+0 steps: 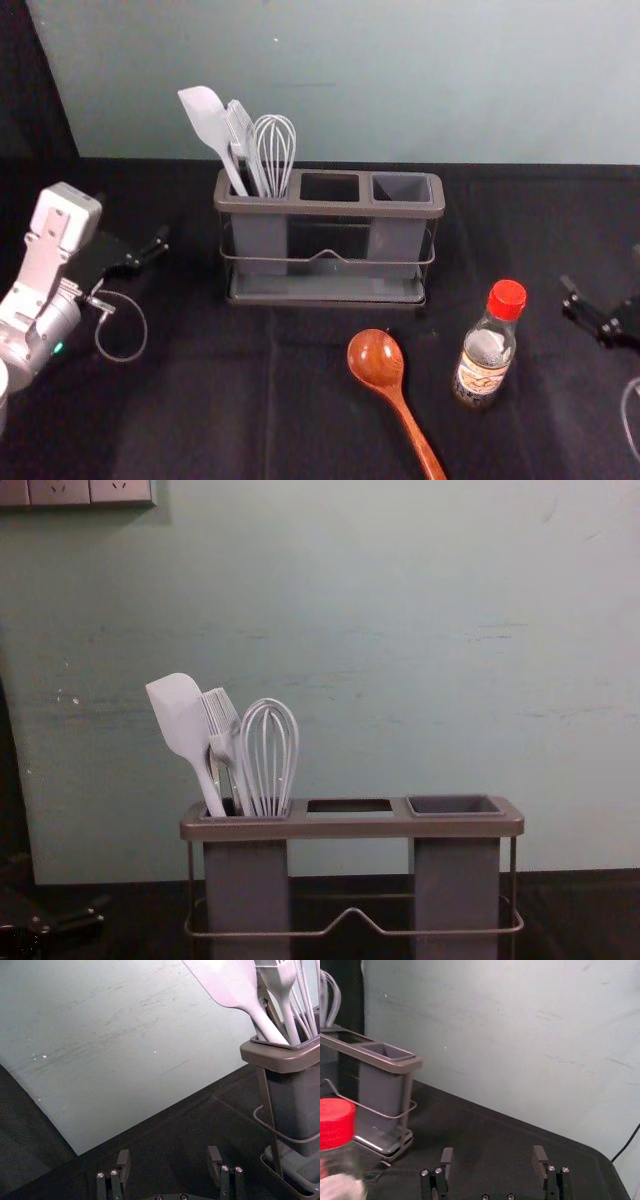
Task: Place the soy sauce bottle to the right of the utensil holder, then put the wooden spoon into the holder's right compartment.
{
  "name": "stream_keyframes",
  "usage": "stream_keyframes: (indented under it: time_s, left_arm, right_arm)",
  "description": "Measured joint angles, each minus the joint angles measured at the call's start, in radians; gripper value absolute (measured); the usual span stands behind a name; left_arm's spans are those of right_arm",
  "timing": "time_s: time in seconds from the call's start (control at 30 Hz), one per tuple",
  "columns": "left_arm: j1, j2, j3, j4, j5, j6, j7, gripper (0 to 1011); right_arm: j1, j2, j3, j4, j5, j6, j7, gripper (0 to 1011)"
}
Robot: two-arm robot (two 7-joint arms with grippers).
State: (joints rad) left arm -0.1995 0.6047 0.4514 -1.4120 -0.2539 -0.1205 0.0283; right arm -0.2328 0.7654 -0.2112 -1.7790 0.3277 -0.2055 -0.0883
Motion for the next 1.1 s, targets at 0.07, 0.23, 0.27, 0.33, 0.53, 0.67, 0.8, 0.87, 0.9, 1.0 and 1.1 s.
stream_keyframes:
  time_s: [0.07, 0.23, 0.27, 0.33, 0.53, 0.67, 0.8, 0.87, 0.9, 1.0, 1.1]
  left_arm:
    - [0.000, 0.000, 0.000, 0.000, 0.000, 0.000, 0.000, 1005]
    - [0.000, 0.000, 0.000, 0.000, 0.000, 0.000, 0.000, 1005]
    - [0.000, 0.000, 0.000, 0.000, 0.000, 0.000, 0.000, 1005]
    - [0.000, 0.000, 0.000, 0.000, 0.000, 0.000, 0.000, 1005]
    - [0.000, 0.000, 0.000, 0.000, 0.000, 0.000, 0.000, 1005]
    - [0.000, 0.000, 0.000, 0.000, 0.000, 0.000, 0.000, 1005]
    - [0.000, 0.000, 0.000, 0.000, 0.000, 0.000, 0.000, 1005]
    - [0.000, 0.000, 0.000, 0.000, 0.000, 0.000, 0.000, 1005]
    - [0.000, 0.000, 0.000, 0.000, 0.000, 0.000, 0.000, 1005]
    - [0.000, 0.000, 0.000, 0.000, 0.000, 0.000, 0.000, 1005]
    - [0.000, 0.000, 0.000, 0.000, 0.000, 0.000, 0.000, 1005]
  right_arm:
    - [-0.049, 0.011, 0.027, -0.029, 0.013, -0.020, -0.001, 1003]
    - [-0.141, 0.033, 0.081, -0.086, 0.081, -0.061, 0.037, 1003]
    - [-0.155, 0.038, 0.088, -0.094, 0.094, -0.068, 0.048, 1003]
    - [-0.189, 0.050, 0.107, -0.115, 0.131, -0.085, 0.084, 1003]
    - [-0.244, 0.082, 0.131, -0.153, 0.209, -0.114, 0.189, 1003]
    - [-0.248, 0.086, 0.129, -0.162, 0.236, -0.124, 0.241, 1003]
    - [-0.226, 0.075, 0.106, -0.161, 0.250, -0.125, 0.286, 1002]
    - [-0.205, 0.065, 0.090, -0.156, 0.251, -0.117, 0.301, 1003]
    - [-0.198, 0.061, 0.084, -0.154, 0.250, -0.113, 0.305, 1002]
    - [-0.160, 0.041, 0.057, -0.139, 0.243, -0.094, 0.321, 1003]
    - [-0.125, 0.023, 0.037, -0.126, 0.233, -0.078, 0.330, 1002]
